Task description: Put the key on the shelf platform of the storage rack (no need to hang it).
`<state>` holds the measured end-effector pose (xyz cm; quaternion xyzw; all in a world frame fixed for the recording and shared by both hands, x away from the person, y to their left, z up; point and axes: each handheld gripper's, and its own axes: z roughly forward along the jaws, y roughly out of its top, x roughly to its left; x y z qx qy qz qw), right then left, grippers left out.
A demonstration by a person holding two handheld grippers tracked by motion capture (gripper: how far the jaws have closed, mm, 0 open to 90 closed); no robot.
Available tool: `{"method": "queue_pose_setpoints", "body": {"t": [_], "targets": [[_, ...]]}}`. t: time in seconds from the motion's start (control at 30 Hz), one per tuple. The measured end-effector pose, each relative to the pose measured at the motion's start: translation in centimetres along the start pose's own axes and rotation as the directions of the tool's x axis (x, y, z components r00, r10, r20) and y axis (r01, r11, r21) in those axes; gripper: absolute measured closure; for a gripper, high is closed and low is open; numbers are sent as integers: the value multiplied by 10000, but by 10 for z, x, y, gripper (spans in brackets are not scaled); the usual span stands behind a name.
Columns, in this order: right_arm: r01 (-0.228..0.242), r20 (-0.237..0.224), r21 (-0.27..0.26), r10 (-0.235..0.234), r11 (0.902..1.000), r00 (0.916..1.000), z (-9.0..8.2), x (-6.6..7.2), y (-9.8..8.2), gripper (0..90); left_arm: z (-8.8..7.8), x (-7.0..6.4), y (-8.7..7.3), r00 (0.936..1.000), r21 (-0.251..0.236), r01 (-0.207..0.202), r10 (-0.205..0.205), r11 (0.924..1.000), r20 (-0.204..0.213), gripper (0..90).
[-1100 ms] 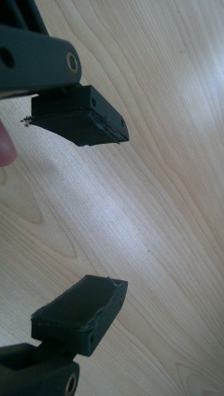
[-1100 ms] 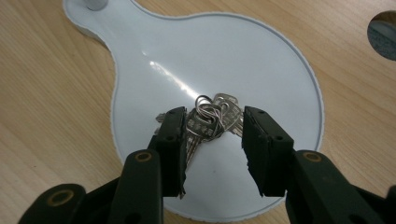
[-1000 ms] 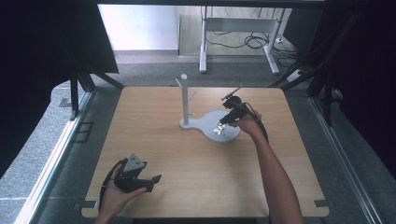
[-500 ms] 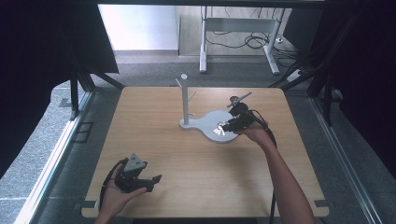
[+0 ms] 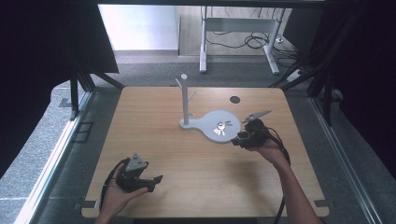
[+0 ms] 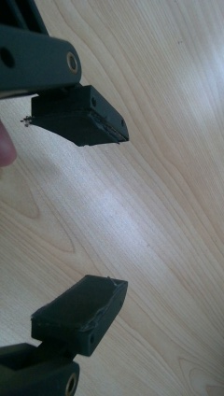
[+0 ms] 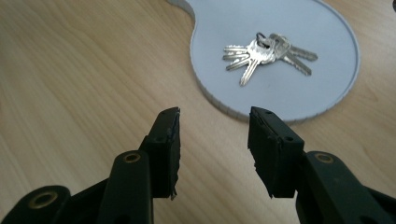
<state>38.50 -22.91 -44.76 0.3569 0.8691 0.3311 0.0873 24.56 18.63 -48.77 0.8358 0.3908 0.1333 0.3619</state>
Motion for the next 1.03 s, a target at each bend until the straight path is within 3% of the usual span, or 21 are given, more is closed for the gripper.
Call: {"method": "queue_pose_setpoints", "body": {"t": [0.2, 0.57, 0.67, 0.77, 1.03], "targets": [[-146, 0, -562, 146, 9983, 9999, -16, 4, -40, 536, 2, 0, 0, 10000, 39, 20, -20, 10000, -7, 247], [-516, -23, -1007, 517, 9936, 9987, -16, 14, -91, 534, 5, -3, 0, 10000, 142, -54, 54, 9999, 9, 247], [-675, -39, -1091, 675, 9917, 9977, -10, 15, -101, 535, 5, -3, 0, 10000, 142, -45, 45, 9999, 4, 248], [-599, 104, -871, 610, 9944, 9981, -8, 15, -102, 531, 5, -3, 0, 10000, 137, -49, 49, 9999, 1, 248], [-715, 298, -1171, 754, 9905, 9967, -9, 14, -105, 502, 6, -5, 1, 10000, 161, -98, 98, 9998, 5, 248]]}}
